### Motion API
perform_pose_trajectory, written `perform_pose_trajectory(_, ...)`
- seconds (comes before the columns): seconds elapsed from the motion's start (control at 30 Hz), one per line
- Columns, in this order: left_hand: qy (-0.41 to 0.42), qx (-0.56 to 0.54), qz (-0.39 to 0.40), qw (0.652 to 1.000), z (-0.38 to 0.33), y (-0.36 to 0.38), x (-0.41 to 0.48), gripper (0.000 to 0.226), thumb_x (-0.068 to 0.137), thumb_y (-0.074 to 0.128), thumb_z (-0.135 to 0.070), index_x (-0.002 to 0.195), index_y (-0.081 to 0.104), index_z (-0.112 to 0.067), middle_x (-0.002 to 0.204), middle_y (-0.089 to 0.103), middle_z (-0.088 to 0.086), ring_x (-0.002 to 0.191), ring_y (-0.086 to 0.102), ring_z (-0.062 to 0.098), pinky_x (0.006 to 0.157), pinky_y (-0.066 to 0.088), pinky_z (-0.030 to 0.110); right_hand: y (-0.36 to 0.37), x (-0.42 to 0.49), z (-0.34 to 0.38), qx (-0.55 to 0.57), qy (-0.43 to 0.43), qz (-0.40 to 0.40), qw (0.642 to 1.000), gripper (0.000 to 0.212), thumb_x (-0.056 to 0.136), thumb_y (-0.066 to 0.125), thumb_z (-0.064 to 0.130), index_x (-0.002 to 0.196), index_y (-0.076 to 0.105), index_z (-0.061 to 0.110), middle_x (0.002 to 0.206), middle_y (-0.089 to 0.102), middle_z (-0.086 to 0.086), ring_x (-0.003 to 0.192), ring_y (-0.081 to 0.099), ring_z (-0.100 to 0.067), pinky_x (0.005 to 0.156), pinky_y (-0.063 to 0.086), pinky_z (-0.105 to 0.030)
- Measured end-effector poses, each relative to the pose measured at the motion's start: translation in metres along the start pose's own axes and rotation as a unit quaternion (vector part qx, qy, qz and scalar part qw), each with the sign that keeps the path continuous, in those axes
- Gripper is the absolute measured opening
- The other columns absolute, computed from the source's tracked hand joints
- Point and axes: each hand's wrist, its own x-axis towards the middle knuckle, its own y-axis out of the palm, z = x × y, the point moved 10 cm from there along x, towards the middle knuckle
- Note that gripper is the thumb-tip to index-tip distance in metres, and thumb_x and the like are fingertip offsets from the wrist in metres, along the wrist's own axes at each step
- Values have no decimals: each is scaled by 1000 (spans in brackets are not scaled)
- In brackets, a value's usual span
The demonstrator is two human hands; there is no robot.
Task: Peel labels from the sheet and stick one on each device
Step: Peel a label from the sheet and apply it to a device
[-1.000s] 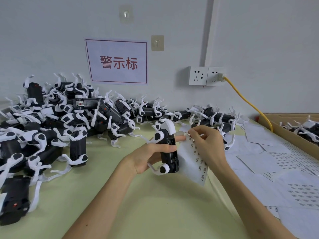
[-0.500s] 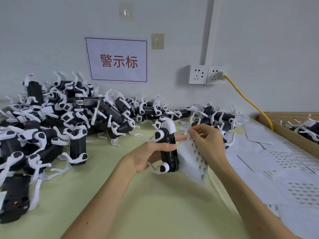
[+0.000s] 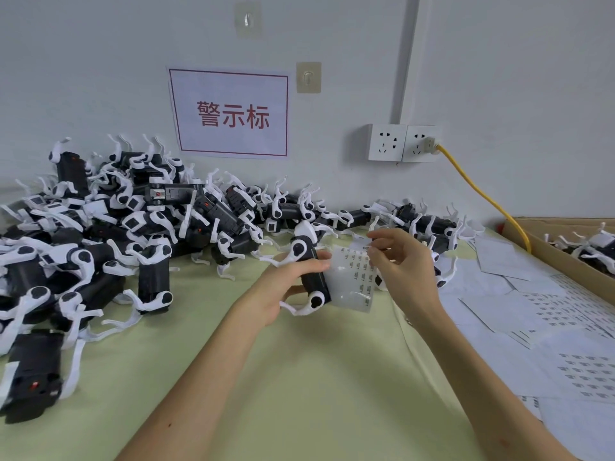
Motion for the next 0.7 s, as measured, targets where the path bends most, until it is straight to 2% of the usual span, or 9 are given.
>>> perform_pose_trajectory(0.13, 67, -52, -7, 996, -17, -3, 1, 28, 73, 75, -25, 100, 71, -16, 122, 74, 5, 107, 65, 17, 95, 53, 37, 5, -2, 4, -8, -16, 14, 1000, 45, 87, 63, -7, 95, 70, 36, 79, 69, 14, 71, 63, -3, 67, 50, -17)
perform_pose_trajectory(0.23, 99, -62, 19, 993, -26, 0, 0, 25, 77, 72, -23, 100, 66, -14, 126, 73, 7, 107, 65, 14, 98, 51, 39, 6, -3, 6, -20, -30, 18, 999, 45, 87, 62, -8, 97, 69, 35, 78, 68, 22, 70, 63, -1, 65, 49, -14)
perform_pose_trajectory(0.33, 95, -35, 78, 992, -27, 14, -5, 21, 81, 71, -23, 99, 65, -15, 129, 72, 3, 113, 65, 15, 93, 52, 30, 9, -4, 9, -40, -50, 24, 998, 42, 88, 62, -8, 101, 70, 32, 79, 68, 21, 71, 62, -2, 63, 48, -13)
perform_pose_trajectory(0.47, 75, 3, 102, 992, -19, 27, -9, 33, 69, 80, -32, 98, 72, -18, 123, 73, 0, 120, 66, 22, 90, 52, 25, 12, -7, 11, -73, -69, 26, 995, 37, 88, 64, -3, 105, 71, 29, 81, 69, 12, 72, 62, -5, 63, 44, -10)
perform_pose_trajectory(0.53, 72, 5, 96, 993, -17, 28, -9, 30, 67, 82, -33, 94, 76, -20, 113, 73, 8, 117, 67, 25, 88, 53, 26, 11, -8, 11, -76, -70, 23, 994, 36, 88, 65, -2, 103, 70, 31, 83, 70, 10, 71, 61, -5, 63, 44, -10)
perform_pose_trajectory(0.6, 68, 1, 96, 993, -17, 28, -9, 25, 71, 81, -29, 94, 76, -20, 116, 72, 17, 113, 68, 23, 89, 54, 26, 10, -8, 10, -80, -67, 21, 994, 36, 88, 67, -1, 102, 69, 32, 84, 71, 10, 70, 61, -5, 63, 44, -10)
perform_pose_trajectory(0.7, 66, -8, 105, 992, -16, 31, -10, 33, 69, 82, -33, 98, 75, -17, 115, 72, 16, 111, 69, 22, 89, 55, 27, 10, -8, 10, -75, -59, 19, 995, 32, 89, 69, 2, 103, 69, 31, 85, 71, 12, 70, 62, -5, 64, 46, -11)
